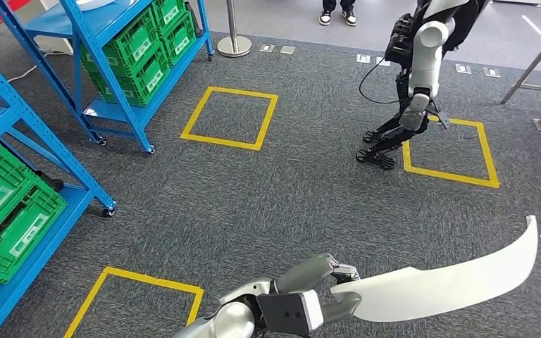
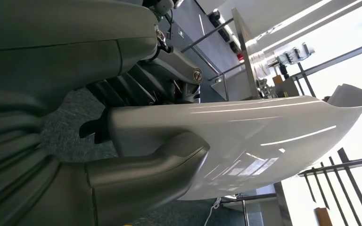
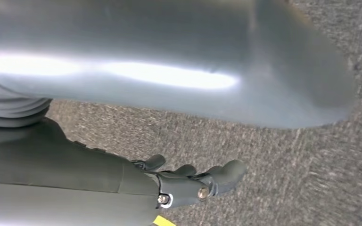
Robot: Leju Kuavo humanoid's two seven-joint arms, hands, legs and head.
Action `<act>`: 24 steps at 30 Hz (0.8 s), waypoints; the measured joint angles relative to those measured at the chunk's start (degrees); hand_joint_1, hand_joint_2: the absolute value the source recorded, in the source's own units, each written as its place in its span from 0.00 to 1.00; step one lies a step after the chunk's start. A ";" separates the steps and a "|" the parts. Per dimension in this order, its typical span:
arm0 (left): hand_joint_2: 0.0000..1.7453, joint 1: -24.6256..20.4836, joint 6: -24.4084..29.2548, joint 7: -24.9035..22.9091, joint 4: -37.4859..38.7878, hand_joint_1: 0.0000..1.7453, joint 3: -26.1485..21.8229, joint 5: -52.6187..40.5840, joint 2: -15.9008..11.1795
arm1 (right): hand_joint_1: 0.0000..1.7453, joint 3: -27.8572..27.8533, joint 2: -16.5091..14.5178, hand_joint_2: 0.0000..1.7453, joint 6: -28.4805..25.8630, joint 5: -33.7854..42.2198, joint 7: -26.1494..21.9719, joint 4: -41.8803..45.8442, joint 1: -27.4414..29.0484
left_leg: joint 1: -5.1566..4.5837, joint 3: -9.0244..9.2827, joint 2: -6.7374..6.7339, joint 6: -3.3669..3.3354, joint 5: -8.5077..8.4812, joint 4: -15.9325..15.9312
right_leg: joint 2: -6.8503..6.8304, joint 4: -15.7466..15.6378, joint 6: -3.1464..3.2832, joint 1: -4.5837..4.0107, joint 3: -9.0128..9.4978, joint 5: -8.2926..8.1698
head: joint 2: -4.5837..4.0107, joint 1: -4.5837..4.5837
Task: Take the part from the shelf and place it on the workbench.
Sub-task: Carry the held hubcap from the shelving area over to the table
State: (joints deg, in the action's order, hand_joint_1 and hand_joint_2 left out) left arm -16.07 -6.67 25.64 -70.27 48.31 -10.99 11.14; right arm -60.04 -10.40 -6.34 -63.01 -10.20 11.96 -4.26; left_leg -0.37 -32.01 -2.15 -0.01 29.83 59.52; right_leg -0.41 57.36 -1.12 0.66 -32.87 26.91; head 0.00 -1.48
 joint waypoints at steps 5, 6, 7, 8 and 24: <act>1.00 0.16 0.00 -0.01 0.04 1.00 -0.11 0.00 -0.38 | 0.00 0.00 0.00 0.00 -0.01 0.00 0.01 0.00 -0.04 | 0.39 -7.00 1.84 0.84 6.97 15.22 | 1.12 -0.13 0.64 0.22 -0.04 -0.14 | 0.00 0.52; 1.00 0.19 0.00 -0.01 0.04 1.00 -0.14 0.00 -0.46 | 0.00 0.00 0.00 0.00 -0.01 0.00 0.01 0.00 -0.01 | 0.48 -6.94 1.87 0.87 6.09 14.96 | 1.45 -0.06 0.62 0.23 -0.05 -0.13 | 0.00 0.55; 1.00 0.19 0.00 -0.01 0.03 1.00 -0.17 0.00 -0.50 | 0.00 0.00 0.00 0.00 -0.01 0.00 0.01 0.00 -0.01 | 0.59 -5.75 1.96 0.86 4.22 12.36 | 1.83 0.04 0.54 0.27 -0.02 -0.08 | 0.00 0.58; 1.00 0.18 0.00 -0.01 0.03 1.00 -0.20 0.00 -0.51 | 0.00 0.00 0.00 0.00 0.00 0.00 0.01 0.00 -0.02 | 0.73 -3.81 2.27 0.83 1.95 8.26 | 2.20 0.17 0.40 0.30 0.00 -0.01 | 0.00 0.62; 1.00 1.91 0.27 -0.62 -0.31 1.00 -1.24 -4.02 -0.37 | 0.00 0.07 0.04 0.00 0.00 -2.01 -0.01 0.00 -0.12 | 0.27 0.49 -1.02 -1.85 -0.65 -0.80 | -1.14 6.90 -2.02 0.10 -3.53 1.70 | 0.00 -0.33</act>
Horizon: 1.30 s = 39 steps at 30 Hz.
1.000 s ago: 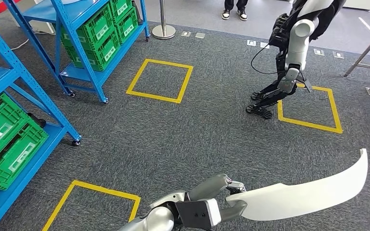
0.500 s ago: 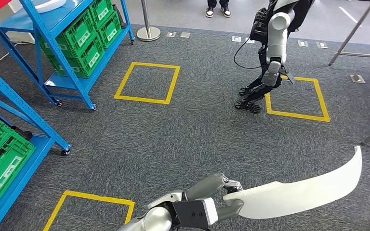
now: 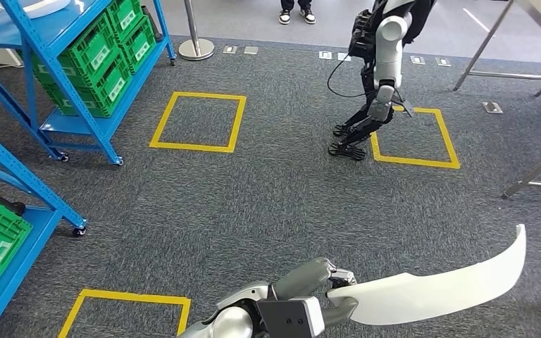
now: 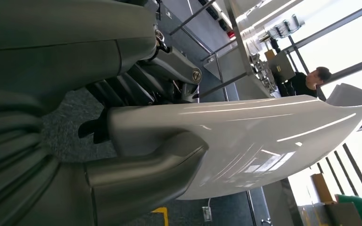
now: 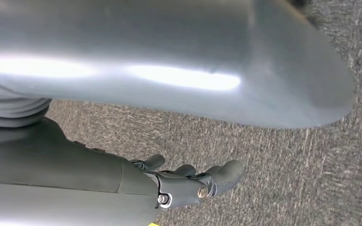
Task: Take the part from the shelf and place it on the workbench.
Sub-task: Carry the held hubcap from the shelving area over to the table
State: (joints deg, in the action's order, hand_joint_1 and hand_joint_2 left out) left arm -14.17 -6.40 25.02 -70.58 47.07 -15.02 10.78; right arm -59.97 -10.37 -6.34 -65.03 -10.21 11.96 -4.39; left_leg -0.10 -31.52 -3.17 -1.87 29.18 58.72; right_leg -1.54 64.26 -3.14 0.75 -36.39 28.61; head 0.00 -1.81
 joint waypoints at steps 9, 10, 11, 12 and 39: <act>1.00 1.50 0.62 -0.01 -0.85 1.00 -1.79 -1.24 -0.61 | 0.00 0.02 0.03 0.00 0.00 -0.15 -0.08 0.00 -0.40 | 0.07 -2.76 1.86 2.48 5.57 7.98 | 1.22 -6.61 2.73 0.04 2.69 -2.35 | 0.00 0.45; 1.00 1.75 0.65 -0.02 -0.84 1.00 -1.93 -1.24 -0.76 | 0.00 0.02 0.03 0.00 0.00 -0.15 -0.08 0.00 -0.46 | 0.14 -4.63 2.55 2.60 7.33 11.95 | 1.90 -6.60 2.81 0.04 2.65 -2.36 | 0.00 0.57; 1.00 2.00 0.67 -0.03 -0.82 1.00 -2.02 -1.24 -0.93 | 0.00 0.02 0.03 0.00 0.00 -0.15 -0.08 0.00 -0.45 | 0.18 -6.13 2.83 2.68 8.27 14.99 | 2.64 -6.58 2.83 0.03 2.63 -2.36 | 0.00 0.65; 1.00 2.20 0.67 -0.03 -0.80 1.00 -2.06 -1.24 -1.08 | 0.00 0.02 0.03 0.00 0.00 -0.15 -0.08 0.00 -0.41 | 0.22 -6.81 2.96 2.73 8.09 16.17 | 3.40 -6.55 2.81 0.04 2.62 -2.37 | 0.00 0.69; 1.00 6.51 4.83 -1.13 -4.28 1.00 -11.45 -8.79 -3.10 | 0.00 0.08 0.09 0.00 0.40 0.21 -0.25 0.00 -0.11 | 0.24 -1.71 1.08 2.52 4.05 5.45 | 0.41 -6.82 2.60 -0.07 3.38 -2.09 | 0.00 0.25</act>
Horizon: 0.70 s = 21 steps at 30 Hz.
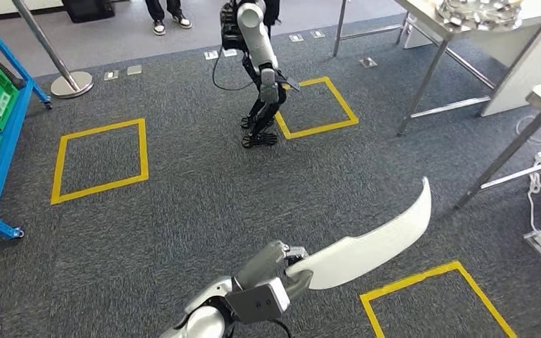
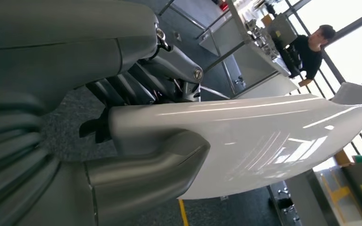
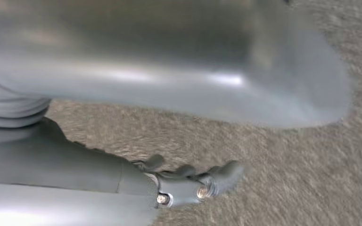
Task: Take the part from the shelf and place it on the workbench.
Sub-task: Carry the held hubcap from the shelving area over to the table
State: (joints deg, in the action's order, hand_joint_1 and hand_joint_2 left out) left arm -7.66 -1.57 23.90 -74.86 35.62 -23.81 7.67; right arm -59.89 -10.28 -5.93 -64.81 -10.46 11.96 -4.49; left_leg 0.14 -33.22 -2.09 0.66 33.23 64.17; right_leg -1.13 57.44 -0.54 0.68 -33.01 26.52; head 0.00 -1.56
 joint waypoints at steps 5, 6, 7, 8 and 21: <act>1.00 1.12 0.51 0.46 0.66 1.00 -1.62 -0.01 0.02 | 0.00 0.00 -0.01 0.00 0.01 -0.04 0.21 0.00 -0.14 | 0.48 -4.12 1.87 0.49 1.04 7.59 | 3.13 0.23 0.07 0.13 -0.06 0.01 | 0.00 0.41; 1.00 1.14 0.60 0.60 0.73 1.00 -1.72 0.00 0.10 | 0.00 0.00 -0.01 0.00 0.01 -0.06 0.25 0.00 -0.13 | 0.72 -2.61 2.23 0.58 -1.11 4.13 | 3.76 0.37 -0.11 0.22 -0.05 0.07 | 0.00 0.44; 1.00 1.13 0.68 0.73 0.79 1.00 -1.81 0.00 0.21 | 0.00 0.00 0.00 0.00 0.01 -0.10 0.24 0.00 -0.16 | 0.92 -1.01 3.12 0.66 -2.62 0.51 | 4.36 0.62 -0.43 0.23 -0.14 0.19 | 0.00 0.50; 1.00 1.15 0.75 0.83 0.81 1.00 -1.89 0.00 0.35 | 0.00 0.00 0.01 0.00 0.01 -0.15 0.21 0.00 -0.20 | 1.07 0.21 3.92 0.56 -3.60 -2.32 | 4.92 0.85 -0.82 0.25 -0.31 0.26 | 0.00 0.54; 1.00 0.99 0.10 1.70 1.74 1.00 -1.94 -0.30 1.88 | 0.00 -0.12 0.04 0.00 0.12 1.04 -0.51 0.00 0.21 | -0.04 1.24 -0.46 -2.74 -3.96 -4.82 | 1.31 12.34 -2.43 0.13 -6.14 4.16 | 0.00 -0.28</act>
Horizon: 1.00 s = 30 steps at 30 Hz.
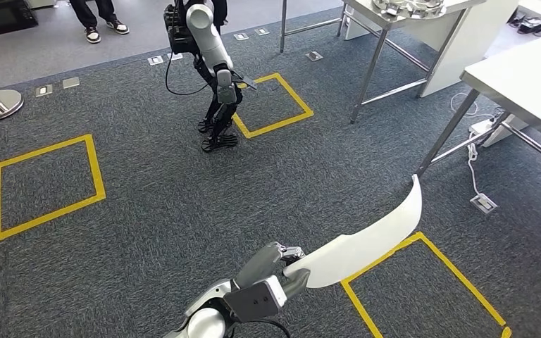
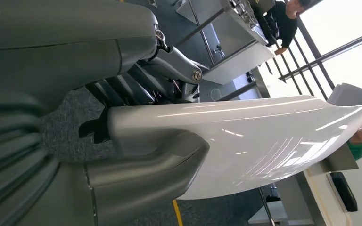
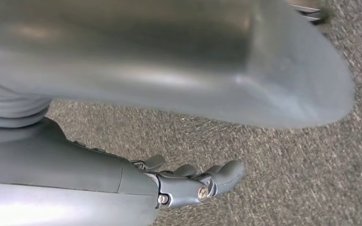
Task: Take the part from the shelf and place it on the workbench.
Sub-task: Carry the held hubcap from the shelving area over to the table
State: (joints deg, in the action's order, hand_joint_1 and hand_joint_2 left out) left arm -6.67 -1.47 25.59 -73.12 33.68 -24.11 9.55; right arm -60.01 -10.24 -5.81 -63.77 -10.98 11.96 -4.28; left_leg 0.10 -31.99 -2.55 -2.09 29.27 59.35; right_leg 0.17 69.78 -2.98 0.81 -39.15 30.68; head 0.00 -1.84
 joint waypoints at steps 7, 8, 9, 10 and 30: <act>1.00 -0.71 -0.09 0.04 -0.04 1.00 0.00 0.01 0.61 | 0.00 -0.01 0.00 0.00 0.00 -0.65 -0.18 0.00 -0.17 | -0.30 0.38 -1.36 1.74 0.71 0.18 | -1.33 -11.72 2.22 -0.87 5.75 -3.82 | 0.00 0.01; 1.00 -0.75 -0.06 0.05 -0.06 1.00 0.00 0.02 0.66 | 0.00 -0.01 0.01 0.00 -0.01 -0.75 -0.19 0.00 -0.16 | -0.26 -0.04 -0.64 2.04 1.56 1.36 | -1.04 -12.01 2.55 -0.66 5.93 -3.99 | 0.00 0.07; 1.00 -0.76 -0.02 0.05 -0.08 1.00 0.00 0.04 0.66 | 0.00 -0.01 0.01 0.00 -0.02 -0.86 -0.21 0.00 -0.20 | -0.18 -1.03 0.34 2.30 2.95 3.70 | -0.74 -12.23 2.81 -0.44 6.11 -4.14 | 0.00 0.19; 1.00 -0.71 0.04 0.04 -0.05 1.00 0.00 0.05 0.58 | 0.00 -0.01 0.01 0.00 -0.03 -0.96 -0.22 0.00 -0.26 | -0.08 -2.60 1.35 2.51 4.72 7.22 | -0.40 -12.27 2.94 -0.41 6.15 -4.17 | 0.00 0.33; 1.00 -0.72 -0.21 -0.21 0.67 1.00 0.00 -0.54 -0.04 | 0.00 -0.01 -0.11 0.00 0.00 -0.67 -1.01 0.00 -0.29 | 0.23 -1.01 0.67 0.16 -0.95 0.13 | 0.43 1.84 0.02 -0.02 -0.66 1.16 | 0.00 0.02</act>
State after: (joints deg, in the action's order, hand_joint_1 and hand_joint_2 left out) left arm -7.39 -1.68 25.39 -72.45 33.68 -24.64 9.51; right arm -60.02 -10.35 -5.81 -64.44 -11.98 11.96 -4.57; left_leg 0.34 -32.99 -1.88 -1.92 28.31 59.48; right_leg 0.60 71.62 -2.96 0.79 -39.80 31.84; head 0.00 -1.81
